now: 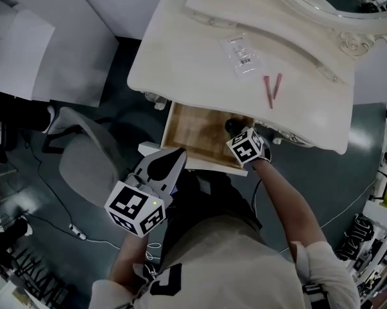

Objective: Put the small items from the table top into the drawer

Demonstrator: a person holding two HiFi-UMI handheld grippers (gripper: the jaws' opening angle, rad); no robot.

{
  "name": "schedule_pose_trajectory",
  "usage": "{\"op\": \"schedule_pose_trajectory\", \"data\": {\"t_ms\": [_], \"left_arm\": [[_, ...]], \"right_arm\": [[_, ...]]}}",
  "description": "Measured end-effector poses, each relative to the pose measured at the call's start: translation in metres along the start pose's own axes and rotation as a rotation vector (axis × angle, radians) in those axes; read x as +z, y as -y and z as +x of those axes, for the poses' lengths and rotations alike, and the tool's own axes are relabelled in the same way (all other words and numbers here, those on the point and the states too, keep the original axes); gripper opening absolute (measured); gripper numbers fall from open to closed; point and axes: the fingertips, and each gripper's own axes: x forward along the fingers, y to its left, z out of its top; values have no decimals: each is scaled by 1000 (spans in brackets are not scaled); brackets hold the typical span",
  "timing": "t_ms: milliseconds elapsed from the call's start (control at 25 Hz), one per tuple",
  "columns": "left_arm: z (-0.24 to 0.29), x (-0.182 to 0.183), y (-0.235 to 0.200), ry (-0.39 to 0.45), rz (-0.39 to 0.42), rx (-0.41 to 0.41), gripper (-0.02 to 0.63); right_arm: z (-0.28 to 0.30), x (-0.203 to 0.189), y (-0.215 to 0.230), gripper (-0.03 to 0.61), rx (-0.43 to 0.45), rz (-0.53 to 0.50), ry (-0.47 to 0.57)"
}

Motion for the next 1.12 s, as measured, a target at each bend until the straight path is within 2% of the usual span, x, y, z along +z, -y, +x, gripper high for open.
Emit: {"op": "schedule_pose_trajectory", "data": {"t_ms": [360,720,1120], "left_arm": [[-1,-1,-3,-14,4,1,55],[1,-5,-3,-23,2,5,55],[1,0,-3,-15,6,13,55]], "right_arm": [[6,-2,1,29,-59,-64,-38],[13,-4,-2,30,-58,-129,-54],[14,-3,-4,31,-50,-153,-59]]}}
